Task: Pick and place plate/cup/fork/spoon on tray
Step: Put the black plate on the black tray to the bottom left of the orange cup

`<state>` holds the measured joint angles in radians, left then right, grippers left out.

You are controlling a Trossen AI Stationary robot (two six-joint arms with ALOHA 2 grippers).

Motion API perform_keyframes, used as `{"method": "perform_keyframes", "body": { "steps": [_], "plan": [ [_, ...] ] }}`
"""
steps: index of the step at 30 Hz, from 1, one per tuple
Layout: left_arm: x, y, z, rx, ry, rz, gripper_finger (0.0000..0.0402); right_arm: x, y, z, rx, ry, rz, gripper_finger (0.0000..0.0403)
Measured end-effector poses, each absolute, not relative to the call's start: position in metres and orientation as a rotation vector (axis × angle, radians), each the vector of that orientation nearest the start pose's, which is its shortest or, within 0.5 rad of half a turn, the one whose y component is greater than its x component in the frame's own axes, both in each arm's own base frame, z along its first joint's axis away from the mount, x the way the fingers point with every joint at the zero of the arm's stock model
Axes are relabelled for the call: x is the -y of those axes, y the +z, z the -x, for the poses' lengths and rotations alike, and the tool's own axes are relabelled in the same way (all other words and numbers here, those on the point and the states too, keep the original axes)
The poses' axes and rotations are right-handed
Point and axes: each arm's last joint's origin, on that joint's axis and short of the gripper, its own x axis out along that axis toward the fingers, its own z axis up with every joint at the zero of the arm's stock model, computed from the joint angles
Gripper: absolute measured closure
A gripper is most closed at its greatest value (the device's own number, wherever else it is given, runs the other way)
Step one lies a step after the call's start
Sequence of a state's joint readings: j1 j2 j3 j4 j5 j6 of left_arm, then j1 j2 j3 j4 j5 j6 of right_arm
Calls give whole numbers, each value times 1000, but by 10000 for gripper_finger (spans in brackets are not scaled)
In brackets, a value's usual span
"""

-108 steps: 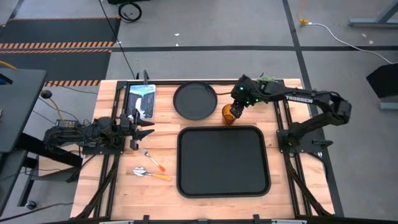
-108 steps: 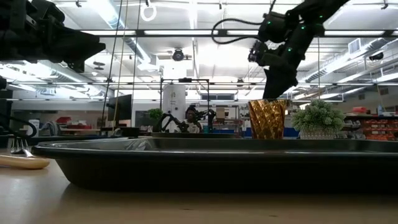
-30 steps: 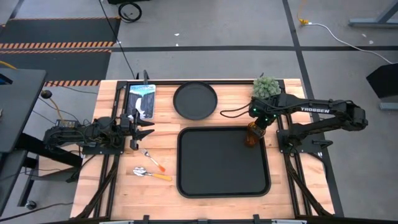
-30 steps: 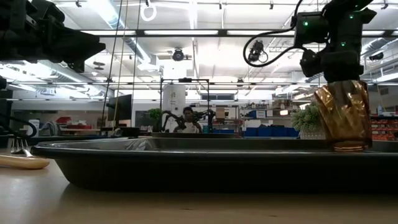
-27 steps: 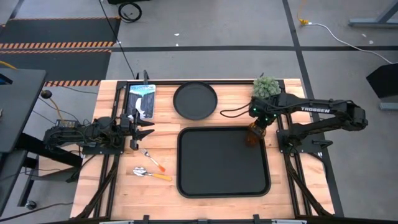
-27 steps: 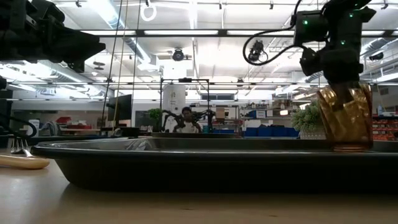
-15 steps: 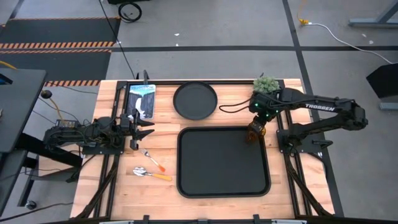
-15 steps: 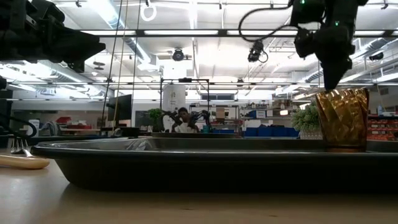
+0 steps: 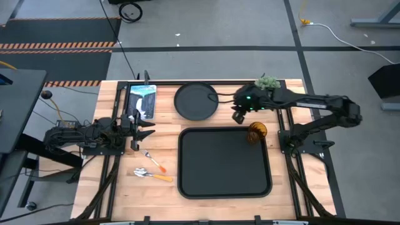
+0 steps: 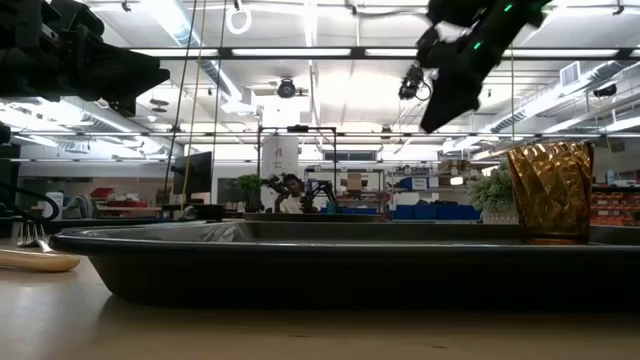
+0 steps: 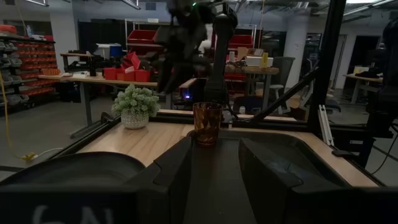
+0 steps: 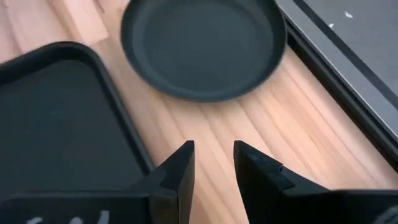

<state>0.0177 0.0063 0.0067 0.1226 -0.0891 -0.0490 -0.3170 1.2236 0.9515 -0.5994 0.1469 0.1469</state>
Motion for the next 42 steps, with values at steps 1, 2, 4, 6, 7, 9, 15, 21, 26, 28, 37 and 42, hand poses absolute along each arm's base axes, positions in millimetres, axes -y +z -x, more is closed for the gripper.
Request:
{"method": "perform_keyframes", "body": {
  "steps": [1, 2, 4, 6, 7, 9, 15, 21, 26, 28, 37, 42],
  "plan": [
    [-4, 177, -97, 125, 103, 53, 260, 83, 263, -238, -864, -485, -188, 284],
    [-4, 177, -97, 125, 103, 53, 260, 85, 255, -245, -884, -469, -161, 284],
    [-4, 177, -97, 125, 103, 53, 260, 89, 243, -259, -903, -431, -100, 284],
    [-4, 177, -97, 125, 103, 53, 260, 94, 234, -273, -923, -392, -50, 284],
    [-4, 177, -97, 126, 103, 53, 260, 97, 230, -281, -931, -368, -30, 284],
    [-4, 177, -97, 125, 103, 53, 260, 101, 225, -294, -961, -327, 16, 284],
    [-4, 177, -97, 126, 104, 53, 260, 109, 209, -332, -1025, -245, 142, 285],
    [-4, 177, -97, 125, 103, 53, 260, 95, 191, -359, -1084, -110, 326, 285],
    [-4, 177, -97, 125, 103, 53, 260, 82, 172, -371, -1152, -68, 535, 285],
    [-4, 177, -97, 125, 103, 53, 260, 78, 166, -374, -1169, -64, 610, 284],
    [-4, 177, -97, 125, 103, 53, 260, 75, 159, -382, -1155, -92, 696, 283],
    [-4, 177, -97, 126, 103, 53, 260, 78, 157, -379, -1165, -42, 661, 297]
  ]
}}
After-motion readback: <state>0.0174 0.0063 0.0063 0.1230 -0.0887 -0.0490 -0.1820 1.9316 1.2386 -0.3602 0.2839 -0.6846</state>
